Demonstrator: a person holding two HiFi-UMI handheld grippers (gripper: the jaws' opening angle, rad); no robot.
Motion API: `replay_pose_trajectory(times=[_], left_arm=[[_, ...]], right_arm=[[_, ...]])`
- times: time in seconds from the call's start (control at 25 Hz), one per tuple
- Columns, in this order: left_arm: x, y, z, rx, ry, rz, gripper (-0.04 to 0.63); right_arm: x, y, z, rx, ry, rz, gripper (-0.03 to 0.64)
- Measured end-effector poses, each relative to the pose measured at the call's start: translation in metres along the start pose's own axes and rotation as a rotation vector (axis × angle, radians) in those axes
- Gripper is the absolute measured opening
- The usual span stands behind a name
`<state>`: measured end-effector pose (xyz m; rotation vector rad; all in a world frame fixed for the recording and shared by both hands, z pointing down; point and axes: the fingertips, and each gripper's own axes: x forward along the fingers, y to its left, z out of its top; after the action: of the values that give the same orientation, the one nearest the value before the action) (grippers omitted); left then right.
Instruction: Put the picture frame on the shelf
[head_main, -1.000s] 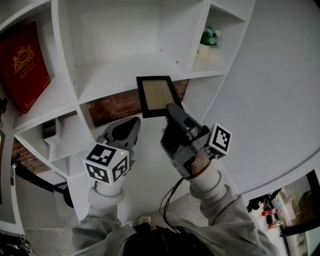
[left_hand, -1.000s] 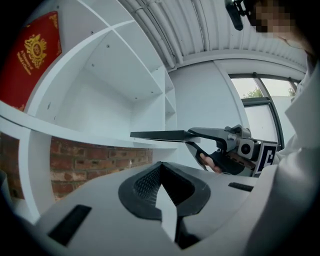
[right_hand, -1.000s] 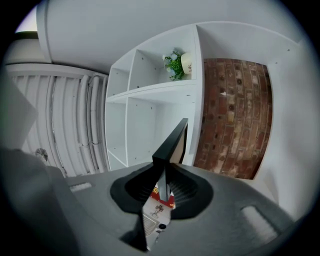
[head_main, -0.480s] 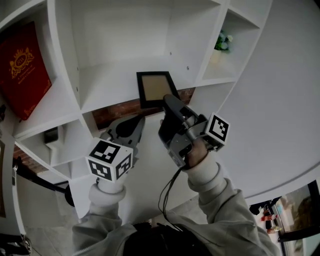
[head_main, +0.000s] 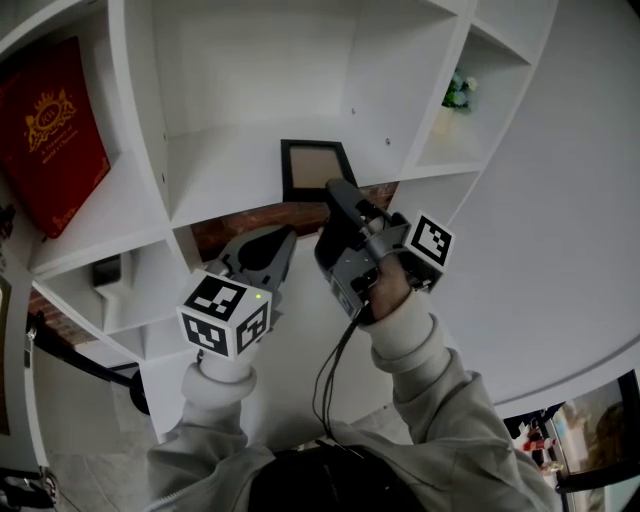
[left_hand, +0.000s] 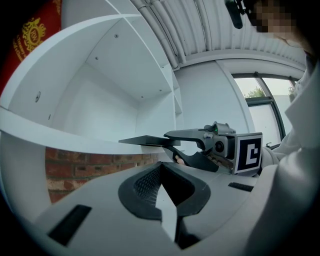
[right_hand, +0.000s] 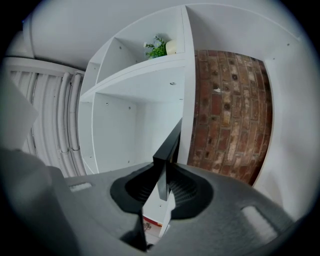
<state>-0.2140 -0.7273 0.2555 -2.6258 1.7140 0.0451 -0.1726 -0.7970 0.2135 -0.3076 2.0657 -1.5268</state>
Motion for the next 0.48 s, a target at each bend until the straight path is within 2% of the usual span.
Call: replay_pose_trajectory(times=[0.32, 0.48], left_arm=[[0.0055, 0.0032, -0.0021, -0.003, -0.004, -0.006, 0.003], [0.0091, -0.0001, -0.0046, -0.004, -0.002, -0.012, 0.003]], right_arm=[[0.0076, -0.0064, 0.0076, 0.03, -0.021, -0.034, 0.072], [0.009, -0.0045, 0.0103, 0.011, -0.016, -0.04, 0.074]])
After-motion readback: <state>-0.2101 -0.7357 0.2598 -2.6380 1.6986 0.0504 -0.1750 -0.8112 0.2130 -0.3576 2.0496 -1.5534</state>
